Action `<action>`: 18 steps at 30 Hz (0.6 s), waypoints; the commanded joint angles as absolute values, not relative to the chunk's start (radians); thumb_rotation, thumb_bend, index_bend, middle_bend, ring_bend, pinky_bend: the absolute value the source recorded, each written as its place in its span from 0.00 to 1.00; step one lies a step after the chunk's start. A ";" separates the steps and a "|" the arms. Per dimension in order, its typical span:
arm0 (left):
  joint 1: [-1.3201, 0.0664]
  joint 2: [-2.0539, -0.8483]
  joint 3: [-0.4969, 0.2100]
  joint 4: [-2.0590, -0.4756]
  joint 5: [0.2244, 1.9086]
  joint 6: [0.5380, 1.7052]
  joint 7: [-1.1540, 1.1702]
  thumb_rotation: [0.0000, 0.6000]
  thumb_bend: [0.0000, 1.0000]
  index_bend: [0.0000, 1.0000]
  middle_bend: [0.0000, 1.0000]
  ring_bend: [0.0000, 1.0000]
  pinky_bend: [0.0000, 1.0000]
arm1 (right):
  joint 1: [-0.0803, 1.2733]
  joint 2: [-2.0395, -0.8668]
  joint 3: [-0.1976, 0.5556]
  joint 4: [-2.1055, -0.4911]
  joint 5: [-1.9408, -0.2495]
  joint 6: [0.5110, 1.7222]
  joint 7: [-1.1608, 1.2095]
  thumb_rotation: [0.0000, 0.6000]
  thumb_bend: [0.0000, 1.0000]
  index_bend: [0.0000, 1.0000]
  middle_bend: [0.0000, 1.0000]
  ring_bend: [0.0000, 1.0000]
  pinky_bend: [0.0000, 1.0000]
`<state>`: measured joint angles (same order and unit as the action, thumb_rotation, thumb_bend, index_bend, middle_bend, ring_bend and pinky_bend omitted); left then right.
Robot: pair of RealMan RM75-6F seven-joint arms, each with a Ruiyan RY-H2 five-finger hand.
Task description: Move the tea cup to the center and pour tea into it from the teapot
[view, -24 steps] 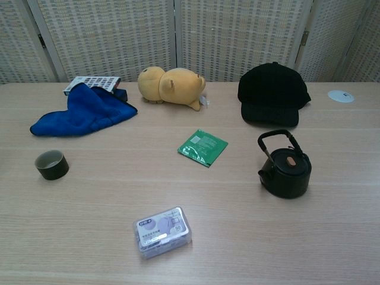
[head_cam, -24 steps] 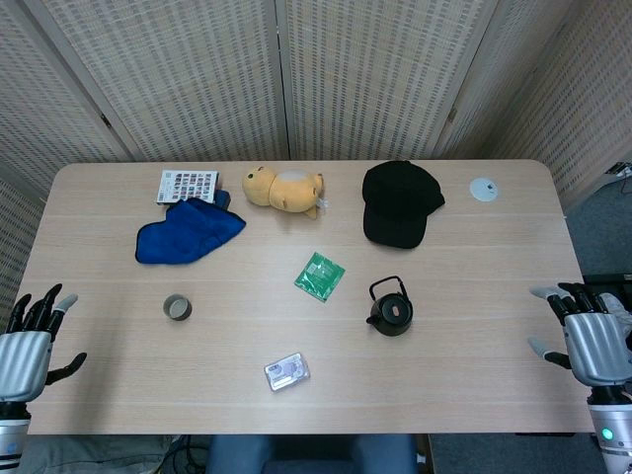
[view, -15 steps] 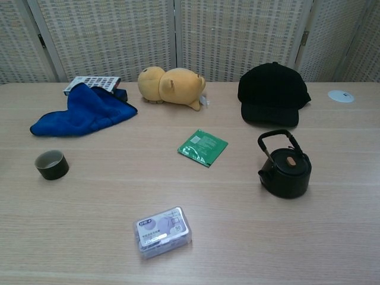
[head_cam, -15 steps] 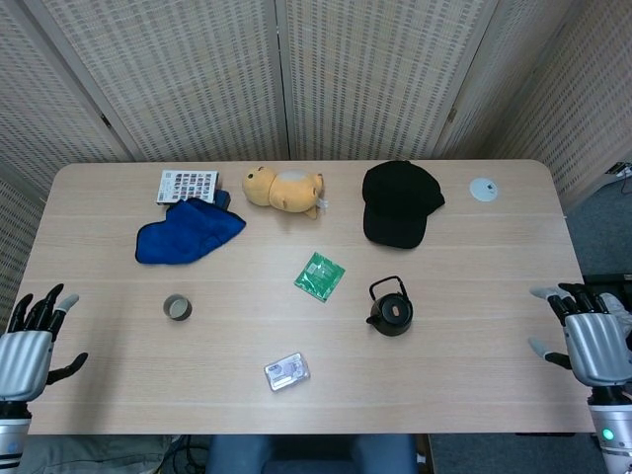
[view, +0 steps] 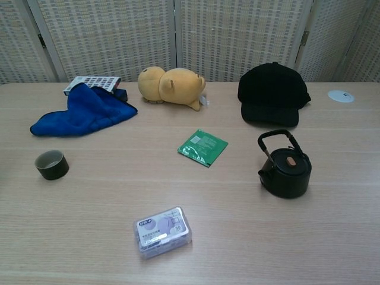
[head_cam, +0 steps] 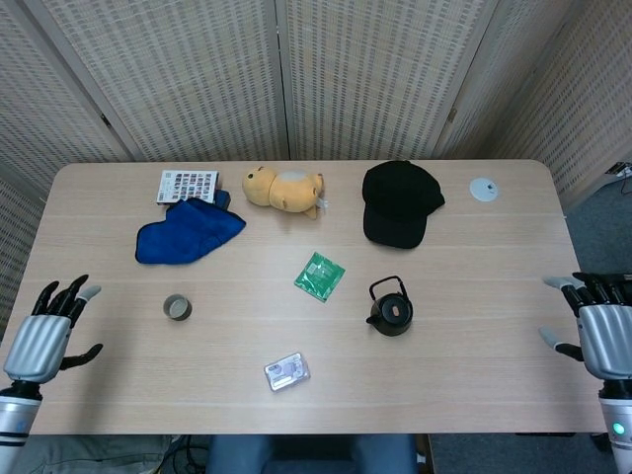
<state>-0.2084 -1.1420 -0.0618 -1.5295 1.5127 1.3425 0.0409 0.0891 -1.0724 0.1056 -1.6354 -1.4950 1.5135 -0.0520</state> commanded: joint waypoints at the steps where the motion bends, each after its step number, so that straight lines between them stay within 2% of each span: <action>1: -0.265 -1.144 -0.059 -1.480 1.533 1.271 0.004 1.00 0.20 0.14 0.08 0.21 0.01 | 0.091 -1.064 0.110 -1.646 -1.493 1.516 -0.057 1.00 0.06 0.29 0.33 0.20 0.19; 5: -0.318 -1.159 -0.057 -1.439 1.545 1.202 -0.029 1.00 0.20 0.14 0.14 0.28 0.07 | 0.092 -1.060 0.109 -1.656 -1.491 1.511 -0.058 1.00 0.06 0.29 0.33 0.20 0.19; 8: -0.360 -1.173 -0.051 -1.404 1.553 1.144 -0.041 1.00 0.20 0.14 0.24 0.38 0.22 | 0.092 -1.058 0.106 -1.659 -1.493 1.508 -0.060 1.00 0.06 0.29 0.33 0.20 0.19; 12: -0.412 -1.196 -0.046 -1.366 1.559 1.076 -0.036 1.00 0.20 0.14 0.41 0.51 0.50 | 0.090 -1.056 0.103 -1.659 -1.502 1.514 -0.055 1.00 0.06 0.29 0.33 0.20 0.19; 15: -0.444 -1.212 -0.044 -1.348 1.558 1.032 -0.038 1.00 0.20 0.14 0.63 0.68 0.70 | 0.089 -1.056 0.102 -1.656 -1.504 1.516 -0.051 1.00 0.06 0.29 0.33 0.20 0.19; 16: -0.458 -1.220 -0.044 -1.341 1.557 1.016 -0.039 1.00 0.20 0.14 0.71 0.74 0.75 | 0.089 -1.056 0.101 -1.655 -1.504 1.515 -0.051 1.00 0.06 0.29 0.33 0.20 0.19; 18: -0.479 -1.232 -0.043 -1.328 1.554 0.990 -0.038 1.00 0.20 0.14 0.78 0.80 0.80 | 0.089 -1.055 0.101 -1.655 -1.503 1.513 -0.049 1.00 0.06 0.29 0.33 0.20 0.19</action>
<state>-0.4609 -1.2191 -0.0449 -1.3411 1.5557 1.0088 -0.0377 0.0888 -1.0552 0.1007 -1.6546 -1.5029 1.5134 -0.0494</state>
